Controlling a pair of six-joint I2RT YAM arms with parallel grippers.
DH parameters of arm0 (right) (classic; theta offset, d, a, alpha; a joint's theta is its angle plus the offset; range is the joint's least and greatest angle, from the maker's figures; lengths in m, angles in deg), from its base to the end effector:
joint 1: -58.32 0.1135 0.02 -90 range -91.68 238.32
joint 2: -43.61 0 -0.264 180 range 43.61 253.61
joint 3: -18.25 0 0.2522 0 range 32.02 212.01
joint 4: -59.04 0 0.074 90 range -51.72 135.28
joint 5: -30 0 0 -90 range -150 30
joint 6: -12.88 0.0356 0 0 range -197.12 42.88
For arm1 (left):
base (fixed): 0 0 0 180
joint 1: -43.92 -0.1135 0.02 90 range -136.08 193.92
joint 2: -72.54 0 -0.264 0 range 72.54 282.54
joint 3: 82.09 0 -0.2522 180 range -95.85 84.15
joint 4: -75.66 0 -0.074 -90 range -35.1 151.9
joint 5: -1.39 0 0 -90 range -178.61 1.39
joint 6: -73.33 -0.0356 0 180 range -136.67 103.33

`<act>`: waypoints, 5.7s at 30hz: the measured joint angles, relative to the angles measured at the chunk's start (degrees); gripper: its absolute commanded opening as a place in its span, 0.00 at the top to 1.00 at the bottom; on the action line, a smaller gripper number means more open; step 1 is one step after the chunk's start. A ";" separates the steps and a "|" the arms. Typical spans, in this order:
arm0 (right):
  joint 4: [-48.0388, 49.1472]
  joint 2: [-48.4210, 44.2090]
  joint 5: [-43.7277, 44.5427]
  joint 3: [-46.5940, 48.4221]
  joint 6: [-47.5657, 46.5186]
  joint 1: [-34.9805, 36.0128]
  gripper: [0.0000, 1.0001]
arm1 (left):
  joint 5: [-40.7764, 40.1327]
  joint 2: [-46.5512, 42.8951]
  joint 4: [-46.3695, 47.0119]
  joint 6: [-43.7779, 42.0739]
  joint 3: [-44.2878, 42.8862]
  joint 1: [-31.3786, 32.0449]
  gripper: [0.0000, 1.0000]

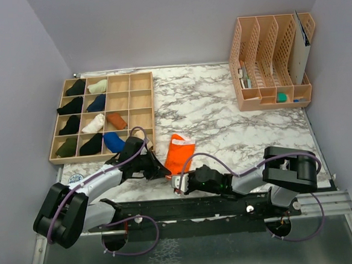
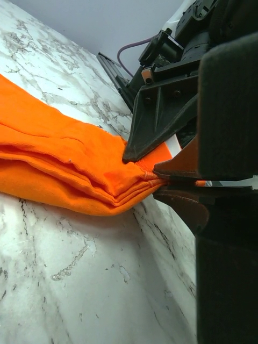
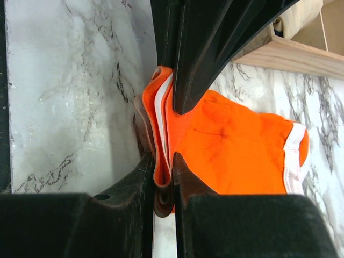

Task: Roll the underwear
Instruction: Roll the underwear to the center of the board.

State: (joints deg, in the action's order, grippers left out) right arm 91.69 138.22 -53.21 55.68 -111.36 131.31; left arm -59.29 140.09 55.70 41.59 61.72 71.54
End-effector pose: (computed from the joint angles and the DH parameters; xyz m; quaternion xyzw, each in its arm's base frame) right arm 0.0852 0.2640 0.1193 -0.6570 0.5239 0.1321 0.5258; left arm 0.1693 -0.1083 0.1442 -0.1603 0.9026 -0.3931 0.0719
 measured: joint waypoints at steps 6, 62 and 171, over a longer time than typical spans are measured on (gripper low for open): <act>0.33 0.00 -0.59 -0.33 1.53 0.00 0.70 | -0.07 0.31 0.00 0.00 0.00 0.09 1.00; 15.78 1.73 -12.76 -6.80 34.82 -8.00 0.97 | -7.21 -10.21 -3.45 -2.12 1.38 -0.17 0.28; -13.75 -29.14 -21.03 -8.11 1.22 -11.34 0.46 | -6.36 12.44 7.41 -18.75 -6.38 6.25 0.64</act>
State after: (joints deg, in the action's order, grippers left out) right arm 77.94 109.09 -74.24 47.57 -110.14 119.97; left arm -65.65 152.52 63.11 22.84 55.33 77.79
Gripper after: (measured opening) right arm 0.589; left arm 0.355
